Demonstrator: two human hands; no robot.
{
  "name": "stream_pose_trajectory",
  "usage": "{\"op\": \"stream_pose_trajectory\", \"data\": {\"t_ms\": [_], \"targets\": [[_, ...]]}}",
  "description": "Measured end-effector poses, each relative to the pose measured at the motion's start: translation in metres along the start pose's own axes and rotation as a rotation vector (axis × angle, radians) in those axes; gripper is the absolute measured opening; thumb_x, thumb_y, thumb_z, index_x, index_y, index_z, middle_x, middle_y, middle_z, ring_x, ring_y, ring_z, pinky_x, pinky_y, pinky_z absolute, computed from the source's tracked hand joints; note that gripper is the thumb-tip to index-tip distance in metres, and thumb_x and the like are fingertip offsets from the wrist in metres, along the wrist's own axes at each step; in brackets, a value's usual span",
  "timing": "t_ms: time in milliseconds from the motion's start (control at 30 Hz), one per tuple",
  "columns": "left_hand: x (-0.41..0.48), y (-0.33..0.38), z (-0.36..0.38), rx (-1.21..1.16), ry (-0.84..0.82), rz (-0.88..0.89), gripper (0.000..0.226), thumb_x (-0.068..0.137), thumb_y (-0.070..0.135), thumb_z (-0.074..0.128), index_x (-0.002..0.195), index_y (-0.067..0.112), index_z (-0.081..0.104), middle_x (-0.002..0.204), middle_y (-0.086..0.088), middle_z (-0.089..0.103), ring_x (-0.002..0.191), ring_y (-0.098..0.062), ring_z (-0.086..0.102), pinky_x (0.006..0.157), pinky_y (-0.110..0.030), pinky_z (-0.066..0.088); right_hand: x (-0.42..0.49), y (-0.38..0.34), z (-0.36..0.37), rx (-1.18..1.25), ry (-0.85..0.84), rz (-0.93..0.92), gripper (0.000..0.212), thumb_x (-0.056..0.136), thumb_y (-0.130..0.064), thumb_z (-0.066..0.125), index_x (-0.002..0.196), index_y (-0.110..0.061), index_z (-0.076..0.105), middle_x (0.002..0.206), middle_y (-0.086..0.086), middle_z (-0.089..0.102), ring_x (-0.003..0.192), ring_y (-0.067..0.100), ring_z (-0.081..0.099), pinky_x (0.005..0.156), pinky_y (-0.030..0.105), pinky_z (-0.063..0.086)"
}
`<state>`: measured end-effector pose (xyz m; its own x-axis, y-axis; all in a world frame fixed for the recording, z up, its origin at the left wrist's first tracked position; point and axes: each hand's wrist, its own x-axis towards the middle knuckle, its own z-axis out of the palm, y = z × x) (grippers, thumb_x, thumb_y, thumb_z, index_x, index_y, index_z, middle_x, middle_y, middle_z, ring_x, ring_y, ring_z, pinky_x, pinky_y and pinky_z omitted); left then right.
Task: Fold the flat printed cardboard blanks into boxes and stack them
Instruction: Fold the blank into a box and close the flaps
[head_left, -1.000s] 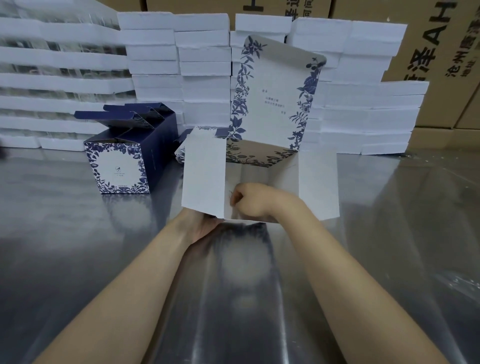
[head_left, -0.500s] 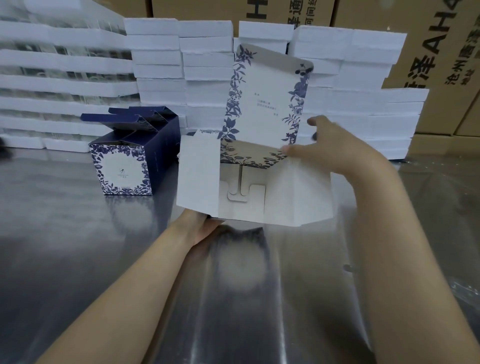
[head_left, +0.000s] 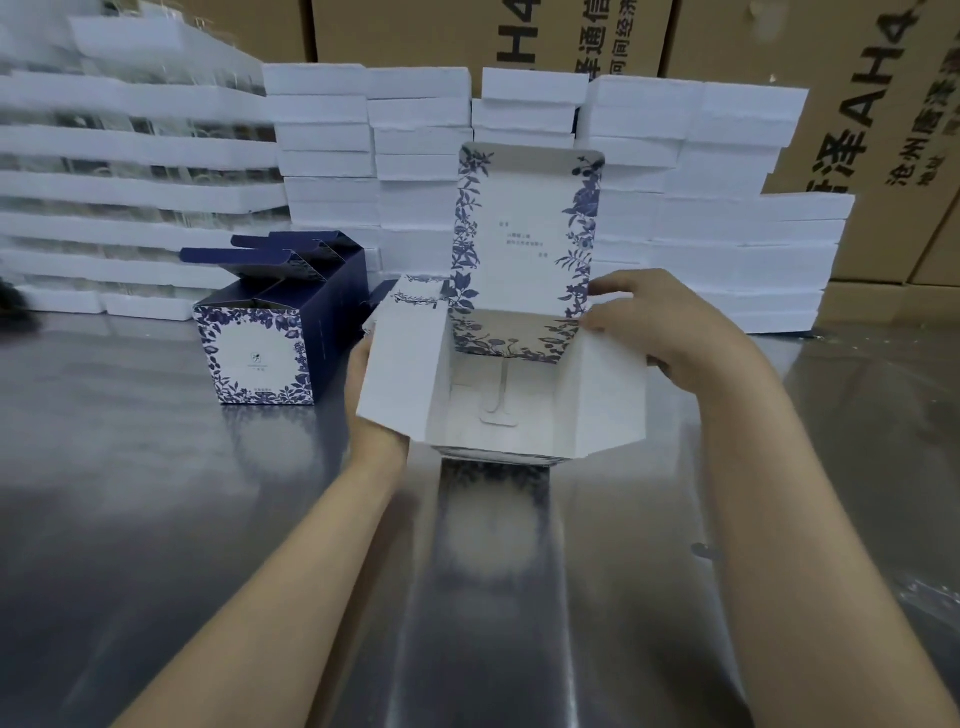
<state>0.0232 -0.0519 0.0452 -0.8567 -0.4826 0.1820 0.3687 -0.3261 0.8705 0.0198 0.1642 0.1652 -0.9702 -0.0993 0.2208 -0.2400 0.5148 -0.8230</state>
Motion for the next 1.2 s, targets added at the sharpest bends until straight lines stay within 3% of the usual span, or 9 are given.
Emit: {"op": "stream_pose_trajectory", "data": {"t_ms": [133,267,467,700,767,800,867,933,1200], "targets": [[-0.007,0.02,0.011,-0.007,-0.038,-0.004,0.029,0.099,0.014,0.043,0.08,0.027,0.061,0.066,0.019,0.065,0.063,-0.001,0.056,0.065,-0.022,0.044,-0.003,-0.004,-0.004,0.371,-0.009,0.082,0.018,0.094,-0.017,0.048,0.096,-0.003,0.059,0.081,0.009,0.055,0.054,0.015,0.052,0.046,0.017,0.043],[-0.012,0.035,0.016,-0.179,-0.217,-0.226,0.052,0.097,0.036,0.038,0.064,0.02,0.075,0.071,-0.001,0.073,0.063,-0.021,0.069,0.052,-0.023,0.052,0.001,-0.002,-0.006,0.731,-0.12,0.123,0.036,0.096,-0.021,0.034,0.116,-0.008,0.062,0.113,0.019,0.064,0.095,0.034,0.068,0.062,0.03,0.058],[-0.015,0.036,0.016,0.017,-0.353,-0.258,0.044,0.076,0.027,0.065,0.118,0.018,0.056,0.095,-0.001,0.067,0.08,-0.02,0.067,0.06,-0.02,0.052,0.006,0.018,0.015,0.112,-0.353,-0.103,0.042,0.088,-0.003,0.065,0.124,-0.024,0.061,0.128,-0.001,0.062,0.112,0.006,0.06,0.087,0.017,0.051],[-0.017,0.036,0.024,0.219,-0.324,-0.158,0.046,0.078,-0.018,0.042,0.113,0.007,0.057,0.099,-0.009,0.067,0.08,-0.026,0.058,0.063,-0.032,0.046,0.01,0.021,0.044,-0.124,-0.204,-0.047,0.08,0.085,-0.006,0.066,0.151,-0.031,0.028,0.157,-0.006,0.026,0.112,0.011,0.049,0.095,0.025,0.04],[-0.013,0.034,0.02,0.244,-0.287,-0.1,0.041,0.075,-0.02,0.036,0.11,-0.005,0.054,0.099,-0.01,0.057,0.085,-0.026,0.05,0.071,-0.038,0.042,0.01,0.023,0.046,0.035,-0.249,0.099,0.07,0.088,-0.009,0.059,0.15,-0.025,0.029,0.138,0.004,0.051,0.104,0.02,0.058,0.093,0.036,0.05],[-0.013,0.035,0.018,0.254,-0.276,-0.084,0.041,0.075,-0.021,0.033,0.105,-0.003,0.055,0.099,-0.005,0.058,0.089,-0.023,0.052,0.074,-0.037,0.043,0.009,0.022,0.046,0.097,-0.312,0.155,0.053,0.089,-0.008,0.055,0.139,-0.02,0.042,0.134,-0.007,0.029,0.093,0.024,0.061,0.081,0.033,0.053],[-0.013,0.04,0.016,0.267,-0.241,-0.091,0.062,0.078,-0.022,0.028,0.117,0.014,0.06,0.114,0.009,0.061,0.104,-0.014,0.054,0.081,-0.028,0.048,0.01,0.018,0.05,0.126,-0.353,0.204,0.016,0.087,-0.002,0.045,0.1,-0.013,0.047,0.084,0.0,0.039,0.065,0.023,0.046,0.053,0.026,0.034],[-0.011,0.044,0.016,0.301,-0.208,-0.114,0.072,0.082,-0.021,0.026,0.144,0.012,0.042,0.136,0.005,0.051,0.117,-0.011,0.048,0.089,-0.022,0.047,0.014,0.021,0.054,0.101,-0.282,0.197,0.02,0.088,0.004,0.039,0.095,-0.015,0.042,0.081,0.009,0.037,0.063,0.021,0.035,0.052,0.029,0.022],[-0.023,0.038,0.022,0.284,-0.423,-0.085,0.071,0.086,-0.002,0.056,0.149,0.023,0.035,0.151,0.007,0.037,0.132,-0.005,0.04,0.105,-0.024,0.039,0.024,0.039,0.063,0.212,0.106,0.168,0.04,0.082,0.015,0.034,0.063,-0.019,0.023,0.063,0.002,0.021,0.061,0.016,0.019,0.06,0.034,0.007]]}}
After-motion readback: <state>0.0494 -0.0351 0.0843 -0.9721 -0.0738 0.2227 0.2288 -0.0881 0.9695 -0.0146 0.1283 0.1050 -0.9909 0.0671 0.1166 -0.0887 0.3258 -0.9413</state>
